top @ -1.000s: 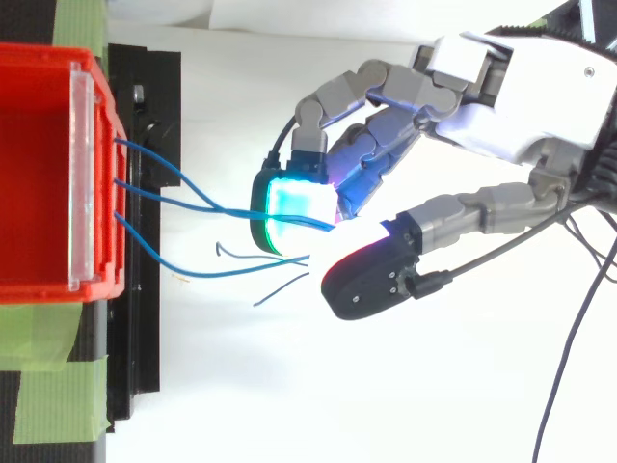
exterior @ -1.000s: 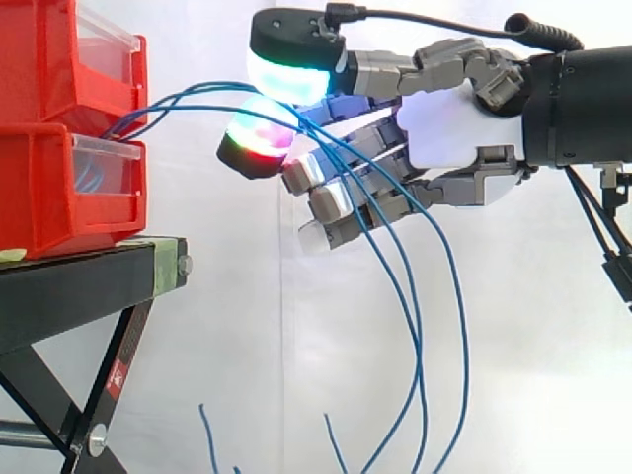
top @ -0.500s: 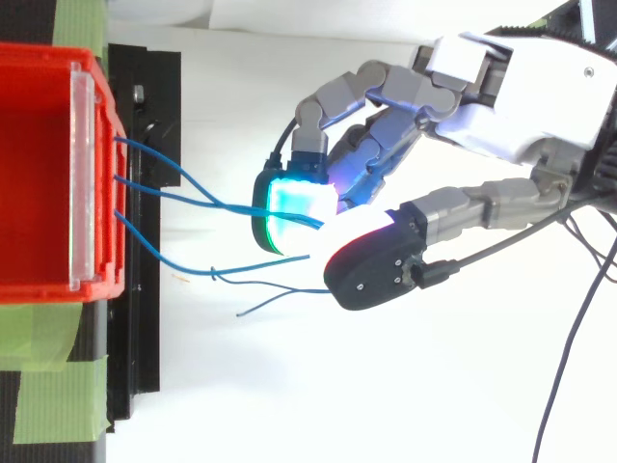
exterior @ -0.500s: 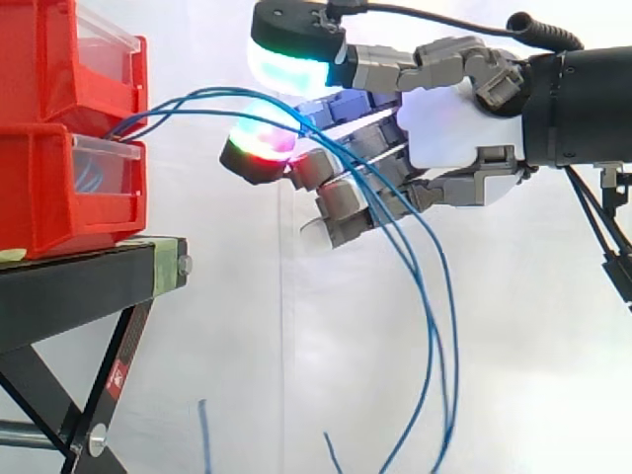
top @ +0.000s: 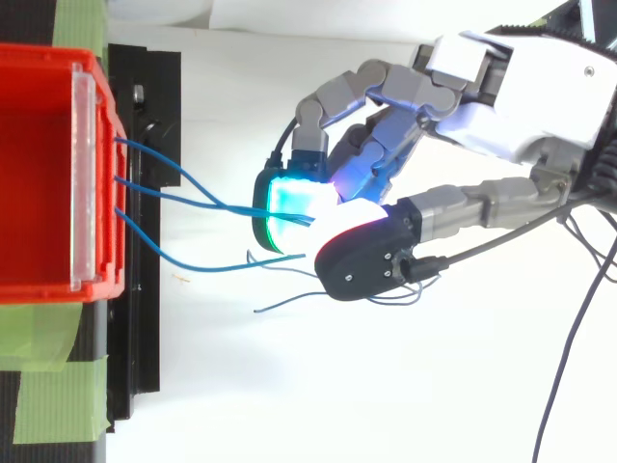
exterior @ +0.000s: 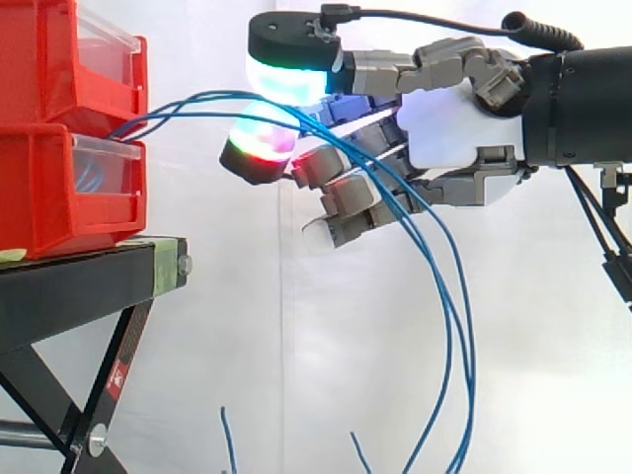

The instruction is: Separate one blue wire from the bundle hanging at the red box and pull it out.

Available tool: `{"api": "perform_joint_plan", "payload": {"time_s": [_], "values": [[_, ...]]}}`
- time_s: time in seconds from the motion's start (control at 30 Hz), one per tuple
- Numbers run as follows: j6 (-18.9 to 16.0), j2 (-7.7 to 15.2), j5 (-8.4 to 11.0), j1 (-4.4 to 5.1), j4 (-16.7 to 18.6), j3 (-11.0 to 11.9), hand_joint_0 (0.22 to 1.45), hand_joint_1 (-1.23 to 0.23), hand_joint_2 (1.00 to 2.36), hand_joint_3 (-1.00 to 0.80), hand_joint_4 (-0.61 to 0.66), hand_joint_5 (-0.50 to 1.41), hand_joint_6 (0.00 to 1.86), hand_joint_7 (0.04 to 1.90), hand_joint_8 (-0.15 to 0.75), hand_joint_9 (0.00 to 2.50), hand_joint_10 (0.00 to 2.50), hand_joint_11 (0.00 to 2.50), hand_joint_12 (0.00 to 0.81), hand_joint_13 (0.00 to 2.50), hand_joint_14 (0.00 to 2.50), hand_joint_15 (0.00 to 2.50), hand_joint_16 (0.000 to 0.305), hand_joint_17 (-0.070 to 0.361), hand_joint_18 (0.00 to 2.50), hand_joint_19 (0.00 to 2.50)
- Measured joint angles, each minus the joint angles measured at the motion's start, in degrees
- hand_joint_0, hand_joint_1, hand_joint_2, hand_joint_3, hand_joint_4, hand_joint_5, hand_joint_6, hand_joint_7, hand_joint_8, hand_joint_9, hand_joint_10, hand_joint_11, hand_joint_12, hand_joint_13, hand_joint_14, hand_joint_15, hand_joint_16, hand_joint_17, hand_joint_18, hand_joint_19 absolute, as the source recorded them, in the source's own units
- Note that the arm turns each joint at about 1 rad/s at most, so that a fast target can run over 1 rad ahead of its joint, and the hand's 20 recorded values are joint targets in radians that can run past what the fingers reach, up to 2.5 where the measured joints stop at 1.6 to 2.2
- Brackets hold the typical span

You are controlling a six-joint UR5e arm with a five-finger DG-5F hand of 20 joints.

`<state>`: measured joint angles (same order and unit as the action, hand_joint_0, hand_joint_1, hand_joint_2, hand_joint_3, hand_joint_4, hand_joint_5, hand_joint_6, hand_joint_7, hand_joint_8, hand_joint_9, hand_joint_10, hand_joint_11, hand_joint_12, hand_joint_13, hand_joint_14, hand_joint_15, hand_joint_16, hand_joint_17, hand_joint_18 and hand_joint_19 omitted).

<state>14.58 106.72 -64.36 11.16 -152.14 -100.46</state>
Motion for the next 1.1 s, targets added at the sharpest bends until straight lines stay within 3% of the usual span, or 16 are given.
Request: {"api": "perform_joint_plan", "payload": {"time_s": [0.17,0.47,0.73,1.1], "values": [[0.0,0.0,-0.05,0.00,0.0,0.0,0.64,-0.70,1.01,-0.33,0.14,-0.22,0.92,0.96,0.325,1.22,0.00,1.59,0.383,1.43,0.02,1.31,0.057,0.128,0.80,0.60],[-0.2,0.0,0.11,0.00,0.0,0.0,0.68,-0.87,1.01,-0.36,0.15,-0.23,0.93,0.98,0.324,1.16,0.01,1.60,0.379,1.41,0.02,1.32,0.056,0.126,0.77,0.56],[-0.3,0.0,0.12,0.00,0.0,0.0,0.70,-0.90,1.01,-0.42,0.14,-0.23,0.93,0.98,0.325,1.14,0.01,1.59,0.379,1.39,0.02,1.31,0.055,0.124,0.76,0.55],[-0.3,0.0,0.10,0.00,0.0,0.0,0.58,-0.70,1.00,-0.47,0.16,-0.22,0.91,0.98,0.329,1.18,0.01,1.57,0.384,1.43,0.02,1.34,0.057,0.128,0.77,0.60]]}}
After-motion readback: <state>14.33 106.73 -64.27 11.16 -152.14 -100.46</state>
